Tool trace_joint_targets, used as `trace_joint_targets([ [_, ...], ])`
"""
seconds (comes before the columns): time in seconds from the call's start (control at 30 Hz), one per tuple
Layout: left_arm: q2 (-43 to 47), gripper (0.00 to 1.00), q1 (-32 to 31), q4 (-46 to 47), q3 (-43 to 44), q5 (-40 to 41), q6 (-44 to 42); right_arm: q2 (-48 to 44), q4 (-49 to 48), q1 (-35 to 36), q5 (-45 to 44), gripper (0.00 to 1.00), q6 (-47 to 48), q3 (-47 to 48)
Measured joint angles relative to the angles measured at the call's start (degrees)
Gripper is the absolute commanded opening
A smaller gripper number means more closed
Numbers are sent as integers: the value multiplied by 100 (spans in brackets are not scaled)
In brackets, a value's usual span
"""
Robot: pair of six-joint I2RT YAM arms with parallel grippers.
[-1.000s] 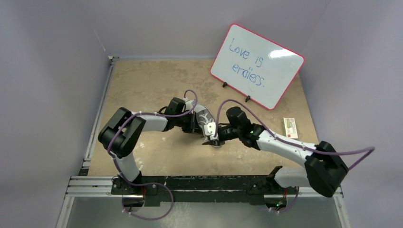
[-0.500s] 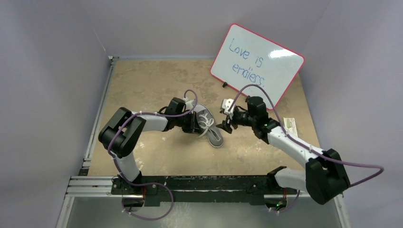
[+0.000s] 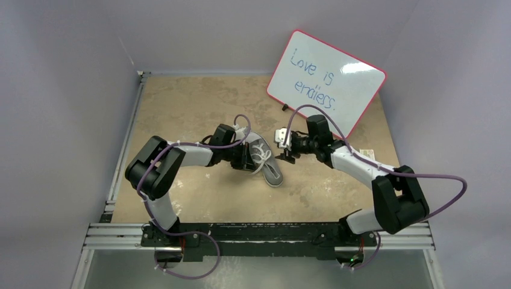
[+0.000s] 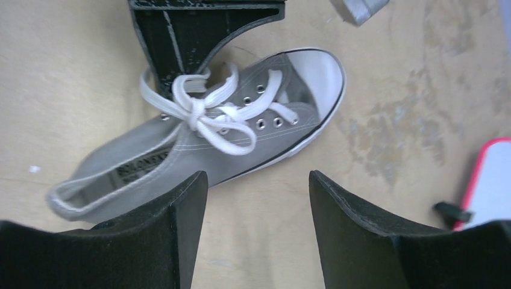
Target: Tie the shoes
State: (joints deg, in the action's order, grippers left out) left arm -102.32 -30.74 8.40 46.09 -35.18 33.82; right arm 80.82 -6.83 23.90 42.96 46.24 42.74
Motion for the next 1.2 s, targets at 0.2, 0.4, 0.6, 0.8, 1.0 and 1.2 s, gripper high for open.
trace_joint_targets([
  [0.2,-15,0,0,-42,11,-68,-2,391,520,280,-463,64,1687,476],
  [0.4,-46,0,0,-48,13,-120,-7,702,920,625,-820,64,2570,671],
  [0.6,-66,0,0,-48,13,-166,-7,813,1110,896,-1064,59,3038,817],
  [0.8,-66,0,0,-48,13,-195,-4,949,1126,1178,-1360,29,3257,892],
  [1.0,-63,0,0,-74,11,-195,-2,968,1226,1215,-1626,0,3268,951],
  [1.2,107,0,-17,-59,-260,-186,24,968,1176,1211,-1985,0,2417,938],
])
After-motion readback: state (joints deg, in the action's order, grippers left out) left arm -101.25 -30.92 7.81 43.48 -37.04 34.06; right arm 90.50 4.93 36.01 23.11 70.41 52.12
